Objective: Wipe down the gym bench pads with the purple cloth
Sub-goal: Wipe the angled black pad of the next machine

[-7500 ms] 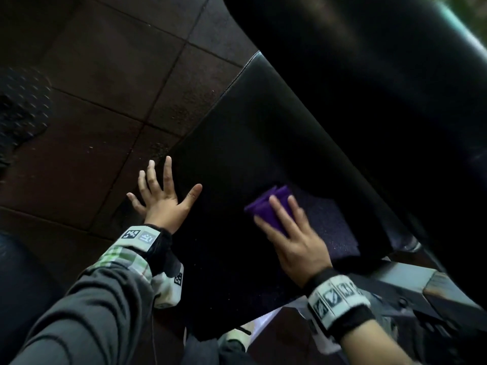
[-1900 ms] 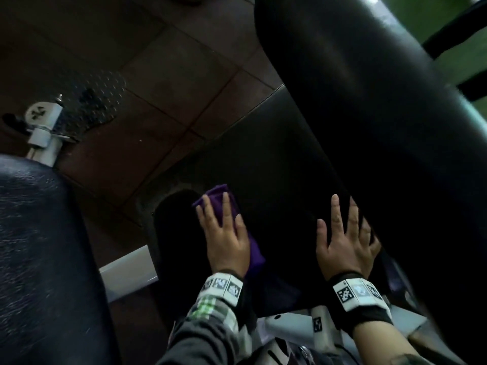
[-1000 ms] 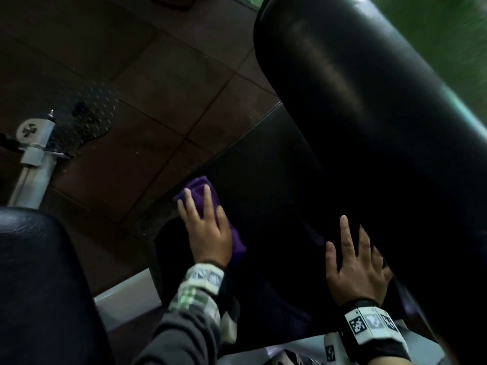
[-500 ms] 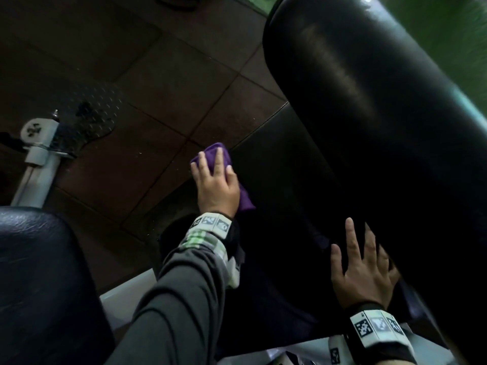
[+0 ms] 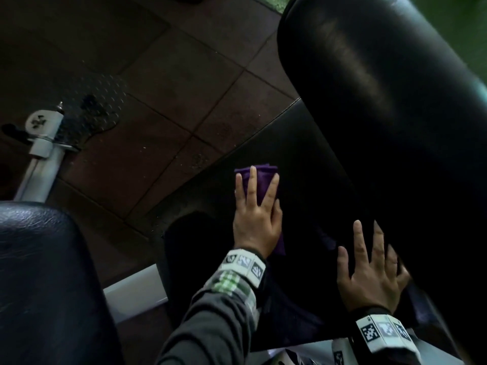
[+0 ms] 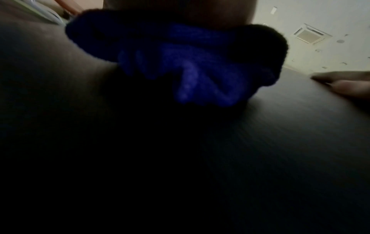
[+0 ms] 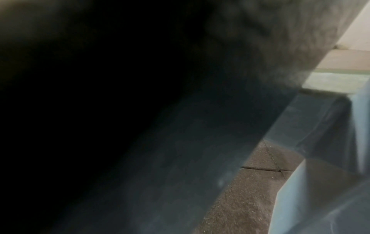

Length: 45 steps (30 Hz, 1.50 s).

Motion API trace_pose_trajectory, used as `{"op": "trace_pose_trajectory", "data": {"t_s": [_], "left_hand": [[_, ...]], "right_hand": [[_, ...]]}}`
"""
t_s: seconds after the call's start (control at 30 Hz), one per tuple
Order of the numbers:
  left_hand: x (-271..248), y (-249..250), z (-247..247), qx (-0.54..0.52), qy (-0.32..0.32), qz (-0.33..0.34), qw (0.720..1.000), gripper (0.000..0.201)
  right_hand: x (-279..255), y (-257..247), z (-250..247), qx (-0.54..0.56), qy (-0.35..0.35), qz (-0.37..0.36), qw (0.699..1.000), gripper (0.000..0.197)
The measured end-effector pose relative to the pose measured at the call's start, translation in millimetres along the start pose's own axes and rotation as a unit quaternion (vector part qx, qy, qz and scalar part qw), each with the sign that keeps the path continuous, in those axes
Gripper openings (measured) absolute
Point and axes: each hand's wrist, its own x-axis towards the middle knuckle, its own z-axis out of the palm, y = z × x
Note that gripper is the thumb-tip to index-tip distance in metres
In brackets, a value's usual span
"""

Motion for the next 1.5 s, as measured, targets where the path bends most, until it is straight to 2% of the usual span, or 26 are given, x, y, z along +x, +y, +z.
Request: {"op": "trace_pose_trajectory", "data": {"t_s": [0.1, 0.2, 0.3, 0.4, 0.47, 0.53, 0.67, 0.8, 0.93, 1.03, 1.1, 1.17, 1.23, 1.3, 1.37, 1.43, 1.5], "left_hand": [[38, -22, -6, 0.008, 0.017, -0.04, 0.999, 0.051], [57, -57, -16, 0.0, 0.042, -0.141, 0.989, 0.057], [38, -90, -25, 0.013, 0.104, -0.235, 0.966, 0.058], [-15, -90, -27, 0.041, 0.13, -0.283, 0.949, 0.055], [-50, -69, -22, 0.044, 0.116, -0.281, 0.952, 0.054], [-67, -41, -13, 0.038, 0.099, -0.251, 0.962, 0.055], [-44, -8, -2, 0.01, 0.076, -0.194, 0.978, 0.055], [9, -35, -7, 0.007, 0.081, -0.164, 0.983, 0.054], [29, -80, -16, 0.017, 0.126, -0.215, 0.968, 0.054], [-1, -89, -21, 0.028, 0.136, -0.267, 0.954, 0.057], [-35, -74, -19, 0.03, 0.13, -0.28, 0.951, 0.057], [-66, -46, -13, 0.019, 0.105, -0.258, 0.96, 0.058], [-80, -16, -6, -0.005, 0.057, -0.197, 0.979, 0.058], [-69, -4, -2, -0.014, 0.034, -0.139, 0.99, 0.057], [-39, -11, -3, -0.011, 0.042, -0.114, 0.992, 0.055], [-7, -32, -7, -0.003, 0.063, -0.119, 0.991, 0.054], [14, -59, -13, 0.0, 0.091, -0.162, 0.983, 0.054]], "right_hand": [[1, 6, 8, -0.001, 0.051, -0.012, 0.999, 0.056], [3, 9, 14, -0.003, 0.077, -0.009, 0.997, 0.056], [4, 12, 19, -0.013, 0.084, -0.012, 0.996, 0.057], [5, 13, 23, -0.013, 0.096, -0.013, 0.995, 0.058], [6, 13, 24, -0.013, 0.1, -0.013, 0.995, 0.059], [6, 14, 25, -0.017, 0.114, -0.012, 0.993, 0.058], [5, 16, 27, -0.021, 0.135, -0.013, 0.991, 0.06], [6, 14, 26, -0.006, 0.147, -0.019, 0.989, 0.06], [3, 12, 25, -0.002, 0.155, -0.013, 0.988, 0.06], [1, 9, 24, 0.002, 0.145, -0.002, 0.989, 0.06], [2, 10, 24, 0.0, 0.139, -0.012, 0.99, 0.06], [4, 12, 25, -0.009, 0.147, -0.022, 0.989, 0.059], [5, 14, 25, -0.014, 0.159, -0.019, 0.987, 0.059], [4, 12, 25, -0.002, 0.157, -0.014, 0.987, 0.059], [4, 12, 25, -0.009, 0.164, -0.024, 0.986, 0.059], [5, 13, 25, -0.016, 0.165, -0.028, 0.986, 0.059], [5, 14, 27, -0.015, 0.16, -0.024, 0.987, 0.059]]}}
